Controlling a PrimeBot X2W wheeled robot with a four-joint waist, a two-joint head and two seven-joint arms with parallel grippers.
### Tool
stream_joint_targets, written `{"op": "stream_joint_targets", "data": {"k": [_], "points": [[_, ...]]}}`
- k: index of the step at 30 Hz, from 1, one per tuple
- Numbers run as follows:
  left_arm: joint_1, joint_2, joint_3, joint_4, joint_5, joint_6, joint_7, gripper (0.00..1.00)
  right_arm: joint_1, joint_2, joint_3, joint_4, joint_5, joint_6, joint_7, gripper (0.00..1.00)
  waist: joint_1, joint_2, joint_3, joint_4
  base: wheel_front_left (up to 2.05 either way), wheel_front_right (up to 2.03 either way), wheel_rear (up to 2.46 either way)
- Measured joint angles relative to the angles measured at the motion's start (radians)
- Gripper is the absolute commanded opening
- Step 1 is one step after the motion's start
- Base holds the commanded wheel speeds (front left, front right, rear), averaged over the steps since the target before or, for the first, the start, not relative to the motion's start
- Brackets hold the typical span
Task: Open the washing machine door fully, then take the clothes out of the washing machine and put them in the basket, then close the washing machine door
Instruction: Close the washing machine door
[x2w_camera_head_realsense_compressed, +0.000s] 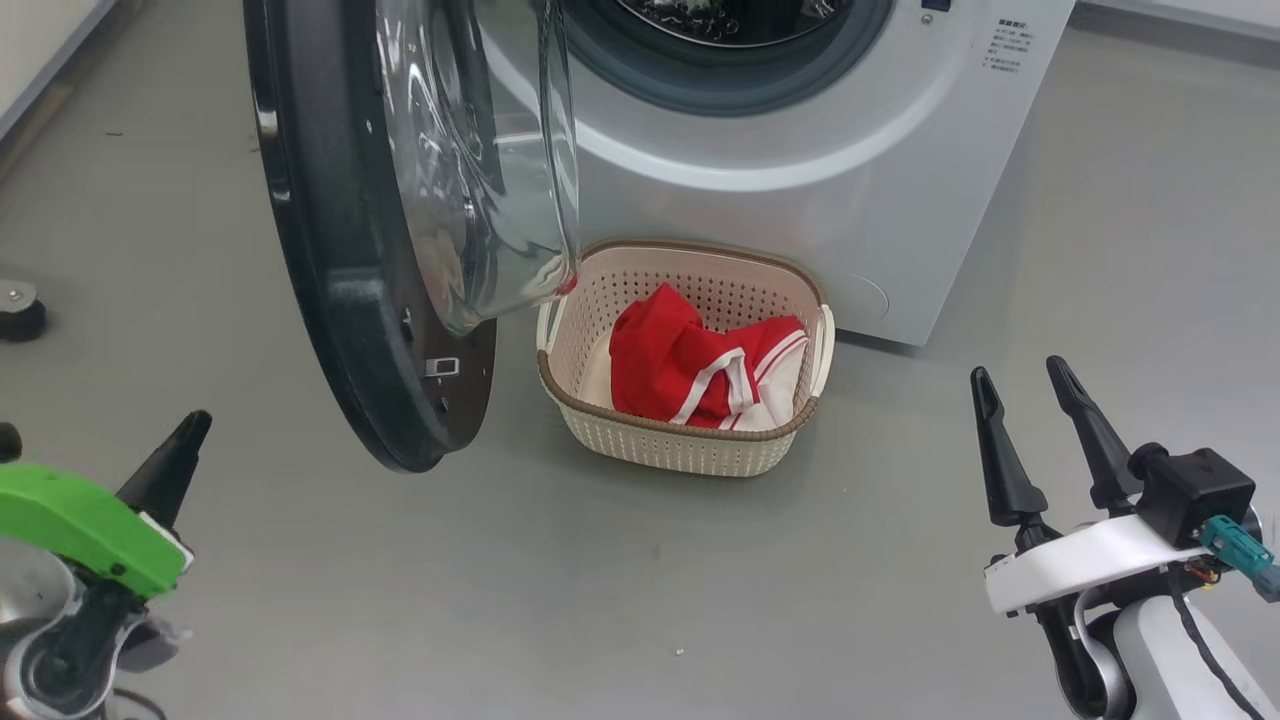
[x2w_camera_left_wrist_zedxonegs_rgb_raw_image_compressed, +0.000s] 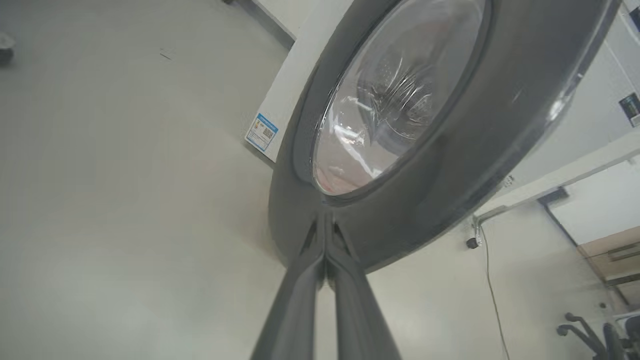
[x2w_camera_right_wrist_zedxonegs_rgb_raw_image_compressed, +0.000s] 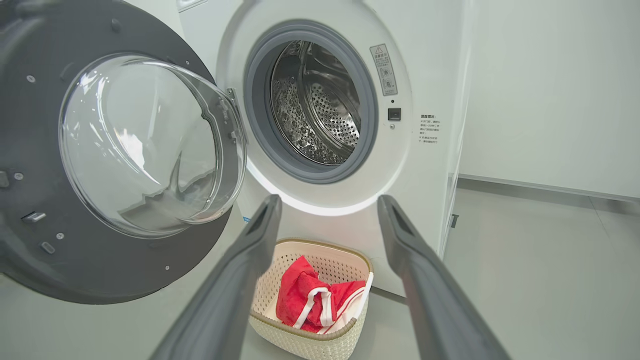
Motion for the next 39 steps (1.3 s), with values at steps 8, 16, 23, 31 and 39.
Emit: {"op": "stream_joint_targets", "data": {"k": [8,16,23,31,39], "points": [[0.11,0.075,-0.093,-0.057,0.272,-0.005,-0.159,0.0,0.021,0.022,0.003,0.013,0.0,0.0,-0.002,1.0,0.0,0.0,-0.048,0.016,0.0,0.0,0.0],[0.193,0.083,-0.132,-0.087,0.413,-0.005,-0.324,0.0,0.025,0.031,0.007,0.014,0.0,0.0,-0.002,1.0,0.0,0.0,-0.083,0.025,0.0,0.0,0.0],[0.262,0.078,-0.174,-0.099,0.518,-0.005,-0.455,0.0,0.038,0.038,0.001,0.014,0.0,-0.002,-0.002,1.0,0.0,0.0,-0.095,0.025,0.0,0.0,0.0],[0.31,0.04,-0.205,-0.084,0.609,-0.004,-0.608,0.0,0.041,0.047,-0.004,0.013,0.0,-0.009,-0.002,1.0,0.0,0.0,-0.1,0.027,0.0,0.0,0.0],[0.325,0.013,-0.215,-0.054,0.656,0.013,-0.704,1.0,0.054,0.053,-0.005,0.009,-0.001,-0.009,-0.002,1.0,0.0,0.0,-0.1,0.028,0.0,0.0,0.0]]}}
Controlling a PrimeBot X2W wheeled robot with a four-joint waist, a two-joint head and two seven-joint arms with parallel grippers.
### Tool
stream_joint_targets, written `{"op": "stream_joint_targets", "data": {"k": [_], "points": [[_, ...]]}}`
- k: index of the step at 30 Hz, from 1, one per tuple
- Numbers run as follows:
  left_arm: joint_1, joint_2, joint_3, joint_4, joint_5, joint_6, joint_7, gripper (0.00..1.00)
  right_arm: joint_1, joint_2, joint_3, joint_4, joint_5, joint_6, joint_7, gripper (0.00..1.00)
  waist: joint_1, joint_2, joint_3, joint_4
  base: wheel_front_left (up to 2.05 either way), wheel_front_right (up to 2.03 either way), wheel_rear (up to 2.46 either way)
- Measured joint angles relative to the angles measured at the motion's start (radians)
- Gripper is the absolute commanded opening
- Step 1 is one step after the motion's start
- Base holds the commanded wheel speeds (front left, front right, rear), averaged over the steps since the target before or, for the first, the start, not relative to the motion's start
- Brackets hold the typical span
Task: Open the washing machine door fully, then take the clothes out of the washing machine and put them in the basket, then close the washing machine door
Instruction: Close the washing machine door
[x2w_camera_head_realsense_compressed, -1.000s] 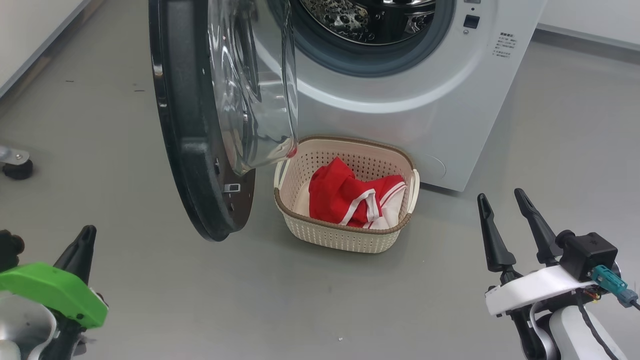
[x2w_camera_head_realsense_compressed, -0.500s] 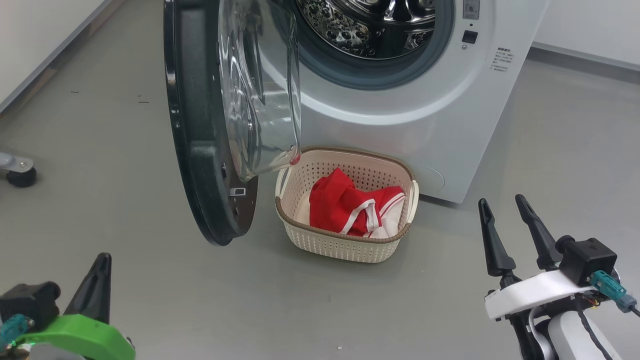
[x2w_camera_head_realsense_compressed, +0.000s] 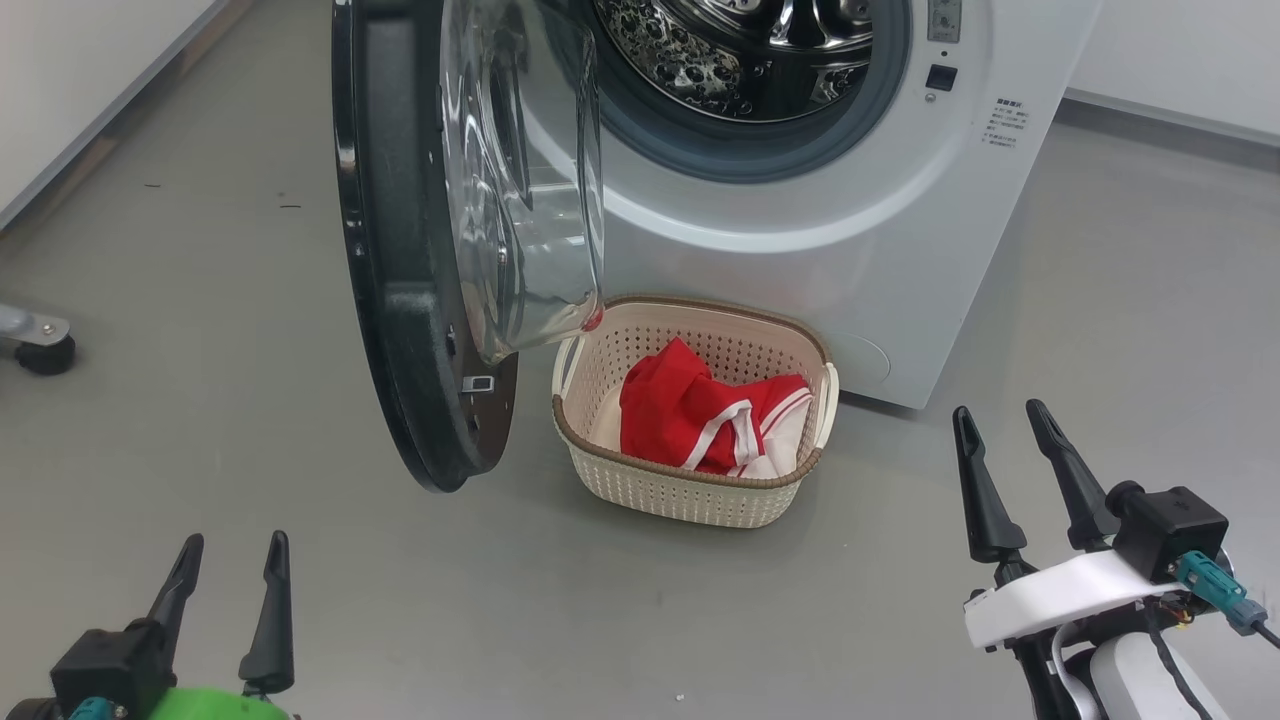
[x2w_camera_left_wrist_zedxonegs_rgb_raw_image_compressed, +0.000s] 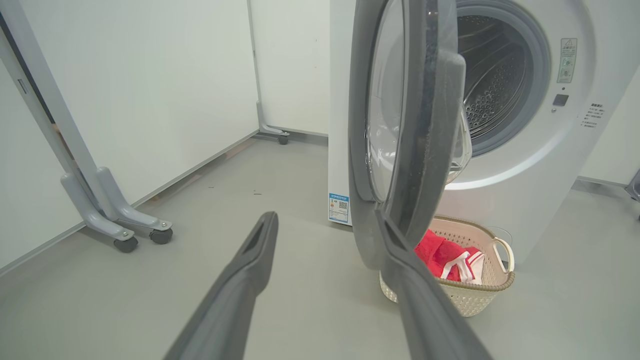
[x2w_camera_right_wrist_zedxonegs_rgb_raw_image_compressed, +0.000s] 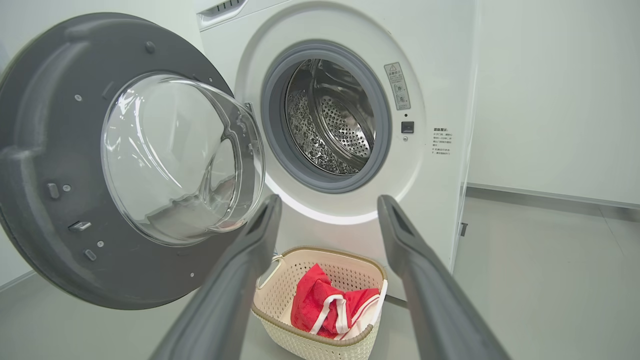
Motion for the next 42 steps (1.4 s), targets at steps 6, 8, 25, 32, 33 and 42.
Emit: {"op": "stream_joint_targets", "data": {"k": [6,8,25,32,33,42], "points": [[0.003,-0.012,-0.006,0.02,0.02,0.012,-0.05,1.0,0.001,0.0,-0.003,0.0,-0.001,0.0,0.0,1.0,0.0,0.0,0.001,-0.001,0.0,0.0,0.0],[0.003,-0.022,-0.008,0.025,0.02,0.012,-0.063,1.0,0.001,0.0,-0.003,0.0,-0.002,0.0,0.0,1.0,0.0,0.0,0.001,-0.002,0.0,0.0,0.0],[0.003,-0.033,-0.024,0.076,0.024,0.016,-0.107,1.0,0.002,0.004,-0.009,0.0,-0.009,0.0,0.0,1.0,0.0,0.0,-0.005,-0.005,0.0,0.0,0.0],[0.002,-0.034,-0.024,0.082,0.024,0.018,-0.115,1.0,0.002,0.008,-0.009,0.0,-0.009,0.0,0.0,1.0,0.0,0.0,-0.007,-0.005,0.0,0.0,0.0],[0.002,-0.034,-0.024,0.082,0.024,0.018,-0.116,1.0,0.002,0.008,-0.009,0.0,-0.009,0.0,0.0,1.0,0.0,0.0,-0.007,-0.005,0.0,0.0,0.0],[0.001,-0.034,-0.024,0.083,0.032,0.018,-0.129,1.0,0.003,0.008,-0.009,0.001,-0.012,0.0,0.0,1.0,0.0,0.0,-0.004,-0.009,0.0,0.0,0.0]]}}
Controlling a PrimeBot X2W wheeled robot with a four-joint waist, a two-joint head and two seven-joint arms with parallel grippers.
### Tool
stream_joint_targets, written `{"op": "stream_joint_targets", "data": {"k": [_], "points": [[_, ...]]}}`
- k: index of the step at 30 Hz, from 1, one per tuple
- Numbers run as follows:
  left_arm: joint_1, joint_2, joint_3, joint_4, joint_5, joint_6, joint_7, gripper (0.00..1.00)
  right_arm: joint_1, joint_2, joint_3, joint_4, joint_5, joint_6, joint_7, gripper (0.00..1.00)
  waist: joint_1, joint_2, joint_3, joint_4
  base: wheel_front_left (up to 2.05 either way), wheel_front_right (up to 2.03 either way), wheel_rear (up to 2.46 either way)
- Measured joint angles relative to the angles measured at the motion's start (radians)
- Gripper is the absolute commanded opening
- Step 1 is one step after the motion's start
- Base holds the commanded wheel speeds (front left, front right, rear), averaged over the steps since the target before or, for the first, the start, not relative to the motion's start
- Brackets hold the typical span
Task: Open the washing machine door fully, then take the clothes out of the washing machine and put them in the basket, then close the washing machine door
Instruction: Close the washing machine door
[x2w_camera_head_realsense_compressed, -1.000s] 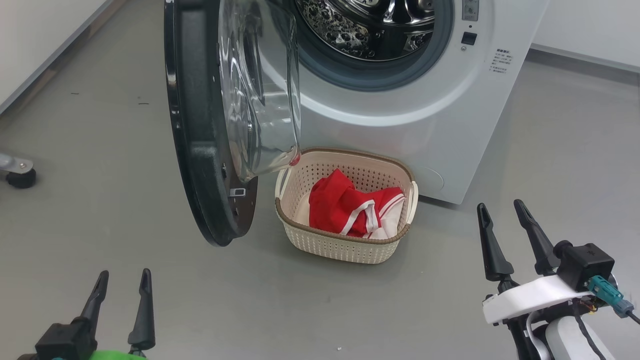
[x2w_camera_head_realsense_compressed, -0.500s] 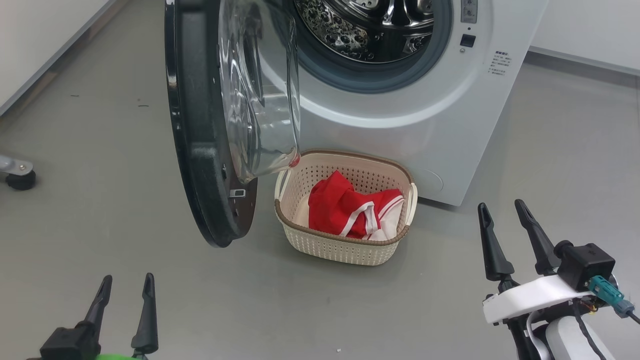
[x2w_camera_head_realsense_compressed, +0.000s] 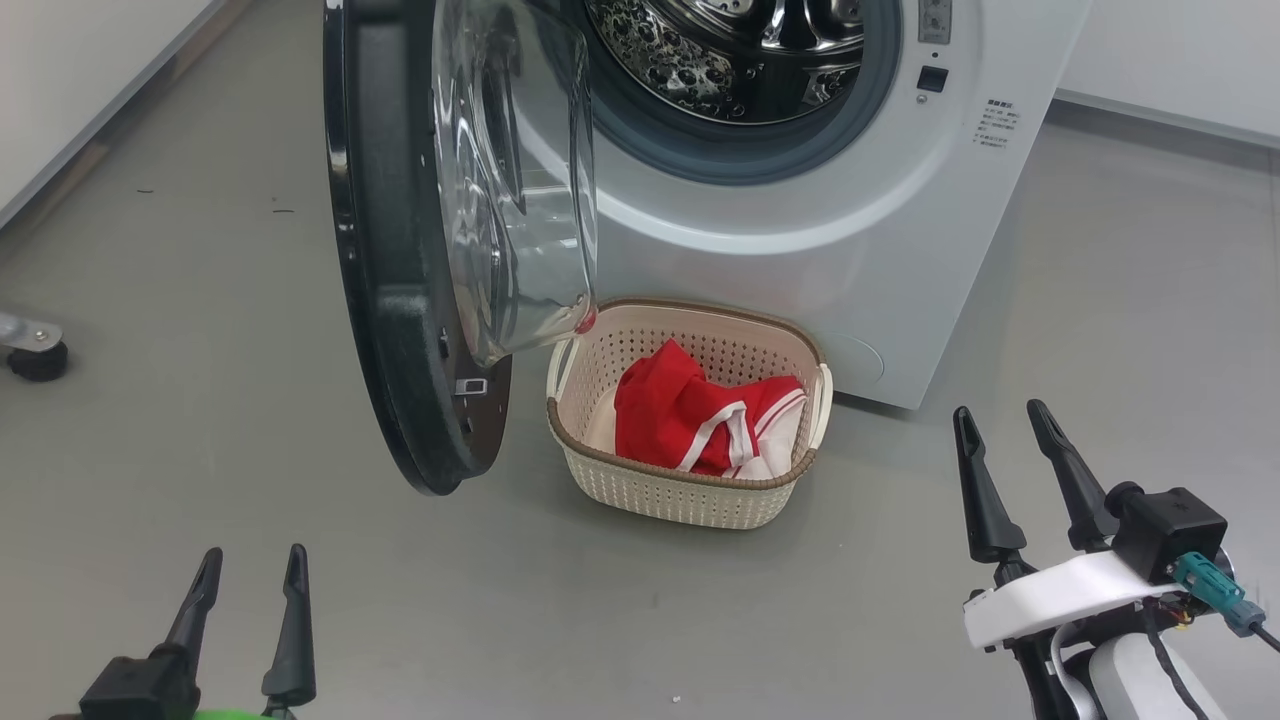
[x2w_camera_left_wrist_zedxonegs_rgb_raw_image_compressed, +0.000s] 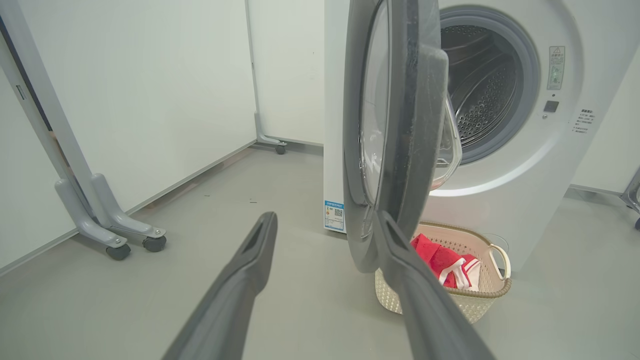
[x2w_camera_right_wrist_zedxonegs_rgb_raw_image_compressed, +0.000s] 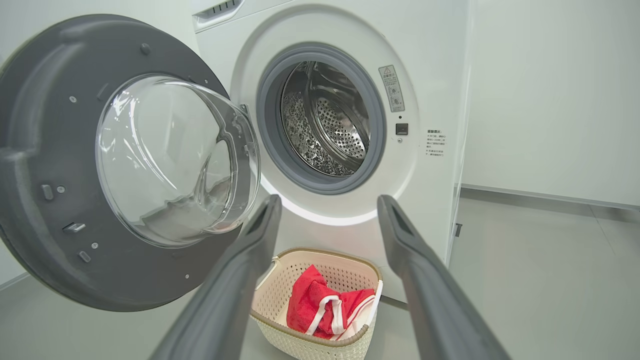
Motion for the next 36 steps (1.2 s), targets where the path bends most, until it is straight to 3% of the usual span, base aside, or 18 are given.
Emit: {"op": "stream_joint_targets", "data": {"k": [18,19,20,21,36], "points": [[-0.004,0.0,0.0,0.0,0.016,0.0,-0.012,1.0,0.0,-0.001,0.006,0.002,-0.006,0.001,0.0,1.0,0.0,0.0,0.008,-0.008,0.0,0.0,0.0],[-0.005,0.0,0.0,0.0,0.016,0.0,-0.012,0.76,0.0,-0.001,0.007,0.002,-0.006,0.001,0.0,1.0,0.0001,0.0,0.009,-0.009,0.0,0.0,0.0],[-0.006,0.0,-0.001,0.0,0.016,0.0,-0.012,0.09,0.0,-0.001,0.007,0.002,-0.006,0.001,0.0,1.0,0.0,0.0,0.01,-0.01,0.0,0.0,0.0],[-0.006,0.0,-0.002,0.0,0.016,0.0,-0.012,0.0,0.0,-0.001,0.007,0.002,-0.006,0.001,0.0,1.0,0.0001,0.0,0.011,-0.011,0.0,0.0,0.0],[-0.053,0.001,-0.02,-0.041,0.043,0.0,-0.013,0.0,-0.001,-0.022,-0.002,-0.02,-0.01,0.001,0.0,1.0,0.0001,0.0,0.075,-0.019,0.0,0.0,0.0]]}}
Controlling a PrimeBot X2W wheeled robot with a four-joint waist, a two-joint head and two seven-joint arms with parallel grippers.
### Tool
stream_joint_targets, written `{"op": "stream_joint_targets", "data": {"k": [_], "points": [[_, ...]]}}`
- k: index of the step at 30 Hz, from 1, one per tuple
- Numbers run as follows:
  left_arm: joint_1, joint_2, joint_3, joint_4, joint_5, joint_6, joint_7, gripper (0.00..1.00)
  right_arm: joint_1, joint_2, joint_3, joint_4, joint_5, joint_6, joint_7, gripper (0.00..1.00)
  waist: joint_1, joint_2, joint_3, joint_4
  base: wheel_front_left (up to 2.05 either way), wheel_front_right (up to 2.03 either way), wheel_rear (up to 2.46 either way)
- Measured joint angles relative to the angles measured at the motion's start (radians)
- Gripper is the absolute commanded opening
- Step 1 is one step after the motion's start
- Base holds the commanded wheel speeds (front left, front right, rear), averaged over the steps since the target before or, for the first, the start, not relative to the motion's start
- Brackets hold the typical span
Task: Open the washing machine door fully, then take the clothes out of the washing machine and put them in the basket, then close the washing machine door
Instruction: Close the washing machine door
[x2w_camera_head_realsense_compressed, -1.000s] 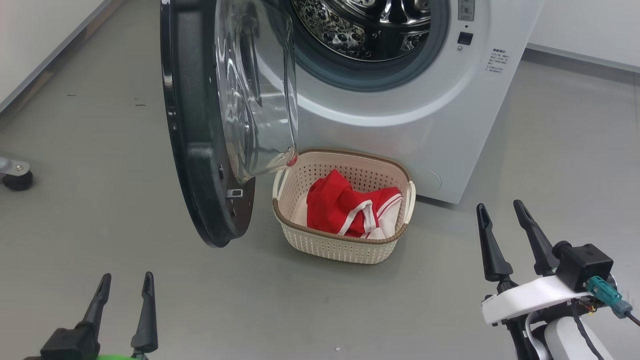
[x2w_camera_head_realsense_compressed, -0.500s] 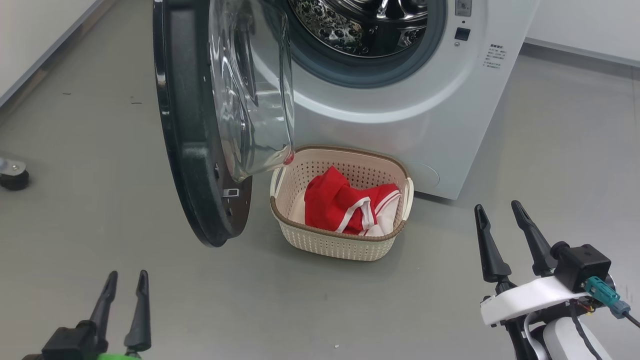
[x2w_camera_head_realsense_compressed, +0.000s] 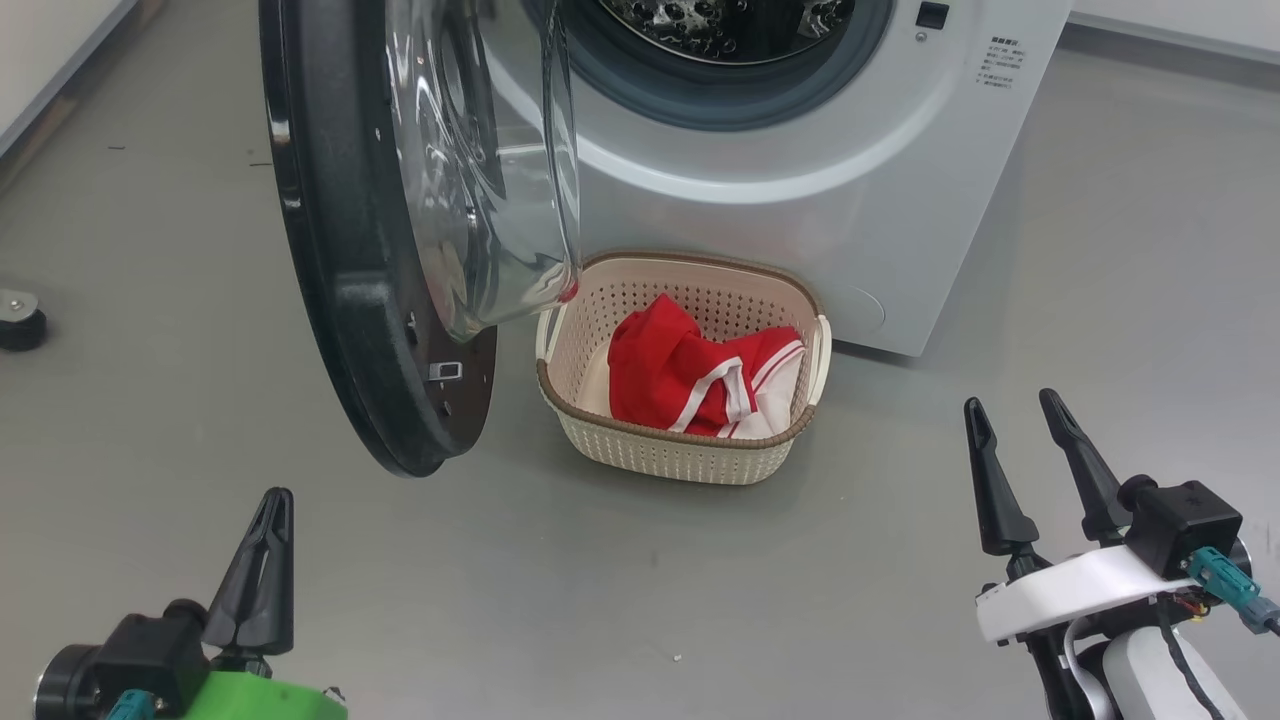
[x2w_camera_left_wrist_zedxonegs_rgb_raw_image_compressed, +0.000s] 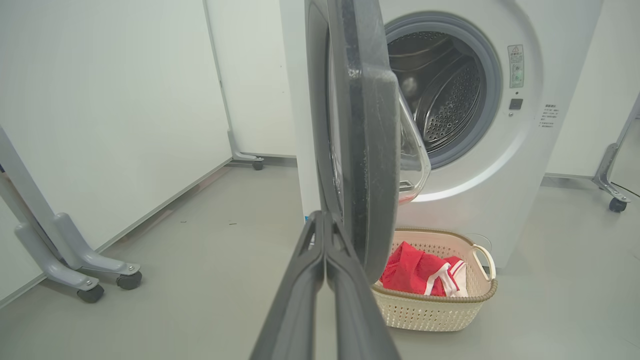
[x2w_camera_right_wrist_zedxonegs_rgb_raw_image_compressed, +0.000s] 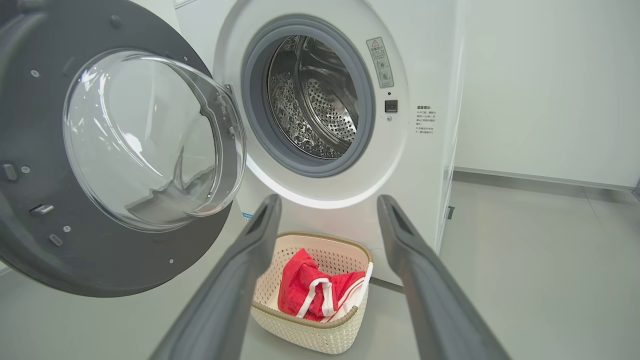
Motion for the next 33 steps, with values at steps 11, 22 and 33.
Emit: {"op": "stream_joint_targets", "data": {"k": [11,22,33], "points": [[-0.105,-0.007,0.062,-0.05,-0.155,-0.014,0.039,0.0,-0.022,-0.018,-0.004,-0.011,-0.004,0.0,0.0,1.0,0.0,0.0,0.051,0.0,0.0,0.0,0.0],[-0.259,-0.076,0.245,-0.062,-0.776,0.005,0.301,0.0,-0.043,-0.027,-0.003,-0.019,-0.004,0.003,0.0,1.0,0.0,0.0,0.095,-0.008,0.0,0.0,0.0],[-0.378,-0.09,0.357,-0.044,-1.265,0.205,0.529,0.0,-0.052,-0.035,-0.013,-0.019,0.004,0.008,0.0,1.0,0.0,0.0,0.12,-0.025,0.0,0.0,0.0]]}}
